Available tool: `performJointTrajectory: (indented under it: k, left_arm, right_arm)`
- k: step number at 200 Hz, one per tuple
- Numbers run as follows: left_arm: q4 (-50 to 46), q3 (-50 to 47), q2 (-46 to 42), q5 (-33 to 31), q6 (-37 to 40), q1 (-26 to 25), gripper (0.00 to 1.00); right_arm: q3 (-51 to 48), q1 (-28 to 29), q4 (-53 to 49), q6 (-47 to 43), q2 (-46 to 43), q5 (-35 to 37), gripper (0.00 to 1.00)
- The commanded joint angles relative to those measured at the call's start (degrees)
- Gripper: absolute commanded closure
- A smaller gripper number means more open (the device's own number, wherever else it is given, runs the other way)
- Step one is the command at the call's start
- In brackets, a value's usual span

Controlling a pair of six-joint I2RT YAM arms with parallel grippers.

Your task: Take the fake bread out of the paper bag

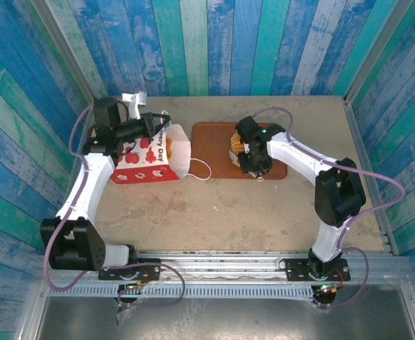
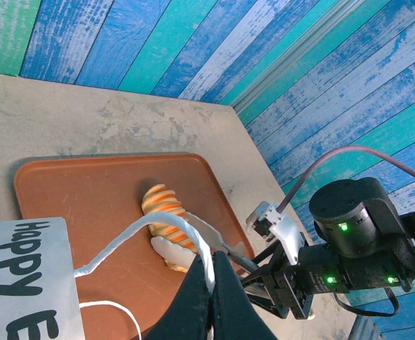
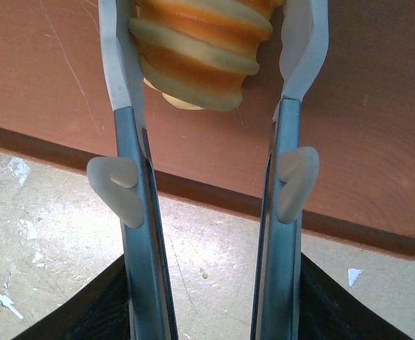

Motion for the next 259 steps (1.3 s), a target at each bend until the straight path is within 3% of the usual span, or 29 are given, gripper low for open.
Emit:
performJointTrajectory:
  k: [1,47,104,259]
  left_arm:
    - [0.54,1.7,1.27,0.29,-0.26,-0.25,1.0]
    - [0.98,1.61,1.53,0.42,-0.66,-0.22,1.0]
    - [1.07,1.26,1.38,0.24,-0.79,-0.22,1.0]
    - [0.89,1.52,2.29,-0.02,-0.48,-0.22,1.0]
  right_arm:
    - [-0.16,-2.36,-0.98,-3.0,-3.97,-0.17,0.48]
    - [-2.5,-10.59,-2.28,-10.83,-7.01,-6.96,0.49]
    - [-2.07,-17.32,-4.1,-14.85,-6.55,-5.94,0.49]
    - [-1.18,-21.29,-3.14,-16.39,-2.63,-2.72,0.48]
